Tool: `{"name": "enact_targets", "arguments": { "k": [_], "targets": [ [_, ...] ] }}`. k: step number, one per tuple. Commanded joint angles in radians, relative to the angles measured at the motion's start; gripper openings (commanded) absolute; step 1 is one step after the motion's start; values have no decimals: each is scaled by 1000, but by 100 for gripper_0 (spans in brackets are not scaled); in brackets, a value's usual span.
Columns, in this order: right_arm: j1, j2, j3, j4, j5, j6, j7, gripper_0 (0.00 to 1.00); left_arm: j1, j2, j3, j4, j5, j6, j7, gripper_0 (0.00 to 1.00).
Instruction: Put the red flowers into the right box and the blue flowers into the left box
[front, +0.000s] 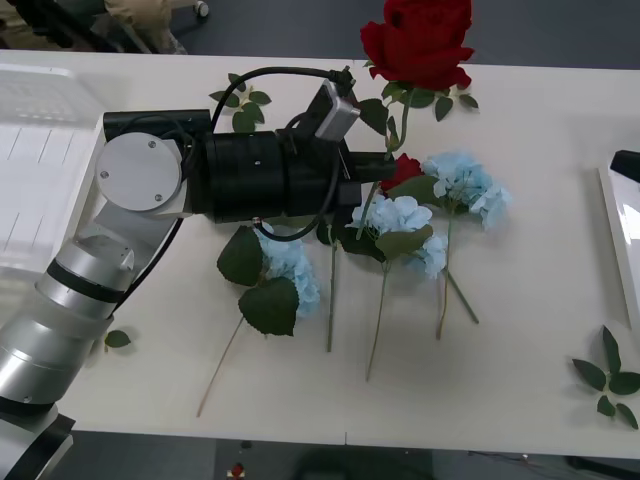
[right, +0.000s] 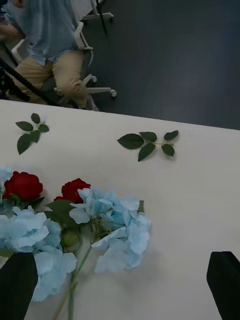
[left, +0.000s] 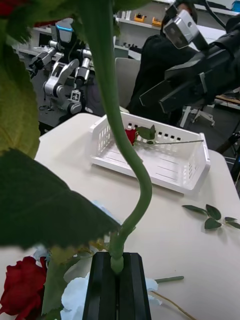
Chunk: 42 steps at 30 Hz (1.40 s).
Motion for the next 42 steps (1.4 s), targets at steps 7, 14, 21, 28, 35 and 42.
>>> {"name": "enact_targets", "arguments": {
  "k": [7,14,21,28,35,42],
  "targets": [
    [8,-3,97,-7,-225,-30,357,100,-23,-7,12,-17,6,-8,-25,0],
    [6,8,218,-7,-299,-88,576,100,-23,-7,12,-17,6,-8,-25,0],
    [-14,51,336,-5,-319,-168,599,100,-23,-7,12,-17,6,-8,-25,0],
    [-28,90,432,10,-348,-220,599,100,-23,-7,12,-17,6,-8,-25,0],
    [-37,158,473,41,-374,-218,599,100,-23,-7,12,-17,6,-8,-25,0],
    [-67,190,531,81,-428,-218,599,100,-23,-7,12,-17,6,-8,-25,0]
  ]
}}
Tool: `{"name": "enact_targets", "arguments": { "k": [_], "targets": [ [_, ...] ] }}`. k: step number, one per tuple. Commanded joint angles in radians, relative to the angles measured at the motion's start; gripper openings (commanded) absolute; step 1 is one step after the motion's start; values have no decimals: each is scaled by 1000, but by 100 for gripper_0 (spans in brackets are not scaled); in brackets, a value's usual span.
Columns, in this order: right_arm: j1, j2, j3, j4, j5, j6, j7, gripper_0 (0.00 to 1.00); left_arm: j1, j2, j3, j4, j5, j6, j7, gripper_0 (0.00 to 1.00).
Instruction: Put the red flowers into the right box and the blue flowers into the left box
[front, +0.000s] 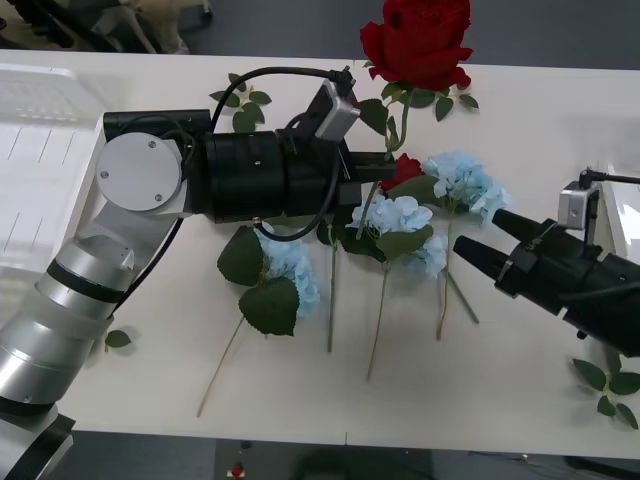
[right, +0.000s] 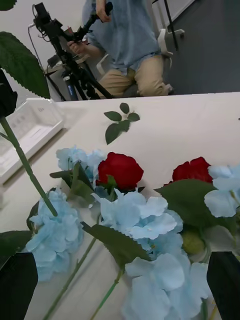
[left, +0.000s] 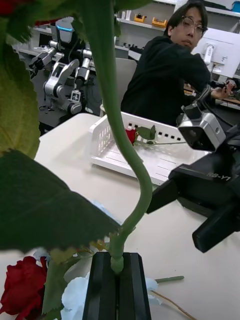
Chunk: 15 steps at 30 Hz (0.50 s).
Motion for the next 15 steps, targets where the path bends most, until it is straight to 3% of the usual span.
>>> {"name": "enact_targets", "arguments": {
  "k": [1,15],
  "targets": [
    [-40,9,27,9,-40,0,-11,100,-23,-7,12,-17,6,-8,-25,0],
    [-185,81,137,83,7,-9,-11,100,-23,-7,12,-17,6,-8,-25,0]
  ]
}}
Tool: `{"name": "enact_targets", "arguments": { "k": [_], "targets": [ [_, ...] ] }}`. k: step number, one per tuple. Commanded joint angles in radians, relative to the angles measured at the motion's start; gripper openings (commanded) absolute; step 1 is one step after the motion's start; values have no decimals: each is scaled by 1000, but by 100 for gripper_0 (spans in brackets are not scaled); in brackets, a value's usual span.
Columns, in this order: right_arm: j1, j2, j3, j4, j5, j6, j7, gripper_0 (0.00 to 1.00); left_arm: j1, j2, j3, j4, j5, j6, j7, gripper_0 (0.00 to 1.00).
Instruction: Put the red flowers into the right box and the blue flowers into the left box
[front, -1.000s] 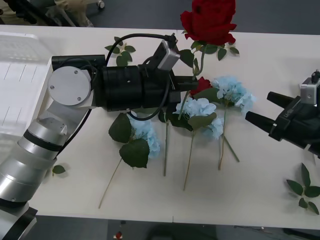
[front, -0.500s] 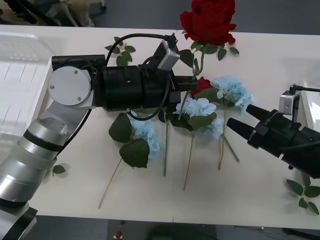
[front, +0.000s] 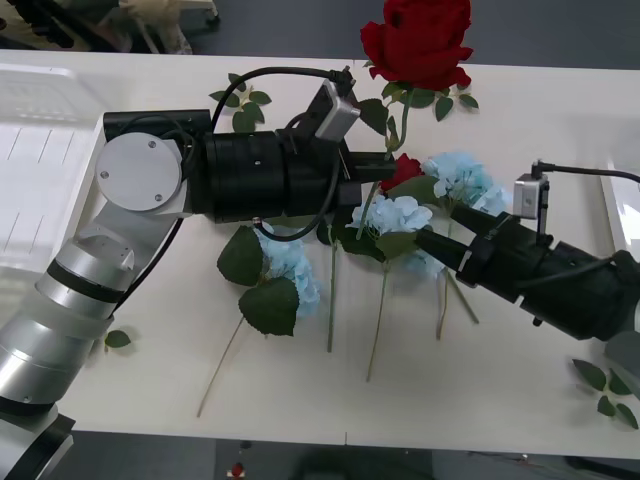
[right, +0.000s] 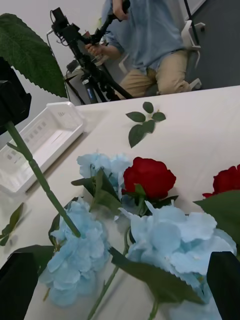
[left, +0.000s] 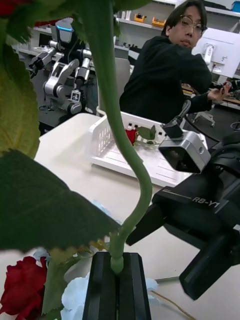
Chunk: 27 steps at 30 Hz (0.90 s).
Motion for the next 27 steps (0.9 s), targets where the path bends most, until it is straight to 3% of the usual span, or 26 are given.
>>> {"name": "enact_targets", "arguments": {
  "k": [1,14,24,25,27],
  "targets": [
    [-50,44,16,7,25,1,-11,100,-23,-7,12,-17,6,-8,-25,0],
    [-236,122,148,149,26,-7,-11,100,-23,-7,12,-17,6,-8,-25,0],
    [-291,147,194,172,32,-5,-11,100,-23,-7,12,-17,6,-8,-25,0],
    [-293,147,194,172,31,-5,-11,98,-23,-7,12,-17,6,-8,-25,0],
    [-293,148,194,172,31,-4,-11,78,-23,-7,12,-17,6,-8,-25,0]
  ]
}}
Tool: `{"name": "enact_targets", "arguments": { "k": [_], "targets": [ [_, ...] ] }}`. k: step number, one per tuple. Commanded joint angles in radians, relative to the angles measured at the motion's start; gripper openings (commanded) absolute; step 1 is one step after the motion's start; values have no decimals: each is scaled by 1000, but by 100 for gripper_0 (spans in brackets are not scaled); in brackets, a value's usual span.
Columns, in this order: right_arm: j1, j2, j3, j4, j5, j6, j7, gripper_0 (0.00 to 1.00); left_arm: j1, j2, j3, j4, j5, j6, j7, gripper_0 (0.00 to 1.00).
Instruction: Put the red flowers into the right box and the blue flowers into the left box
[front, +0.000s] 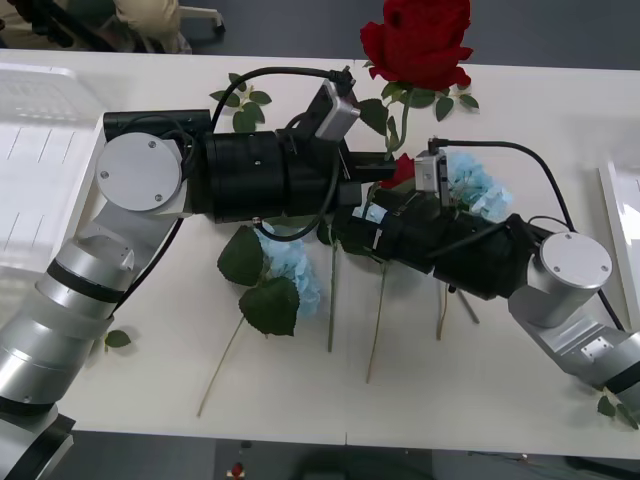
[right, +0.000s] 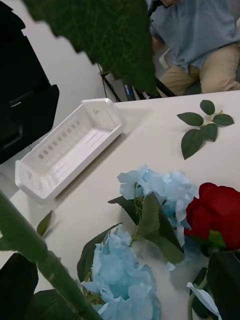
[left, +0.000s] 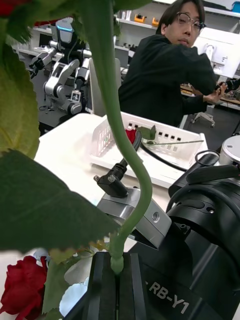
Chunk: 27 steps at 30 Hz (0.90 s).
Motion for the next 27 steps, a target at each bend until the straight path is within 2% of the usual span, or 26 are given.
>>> {"name": "enact_targets", "arguments": {
  "k": [1,6,9,11,12,27],
  "targets": [
    [-11,16,-11,-17,10,2,-11,69,-23,-7,12,-17,6,-8,-25,0],
    [-13,17,-11,-17,7,8,-11,45,-23,-7,12,-17,6,-8,-25,0],
    [-15,21,-11,-16,8,10,-11,26,-23,-7,12,-17,6,-8,-25,0],
    [-16,22,-11,-17,7,8,-11,5,-23,-7,12,-17,6,-8,-25,0],
    [-18,22,-11,-16,7,8,-11,0,-23,-7,12,-17,6,-8,-25,0],
    [-34,14,-11,-16,-4,-12,-11,0,-23,-7,12,-17,6,-8,-25,0]
  ]
}}
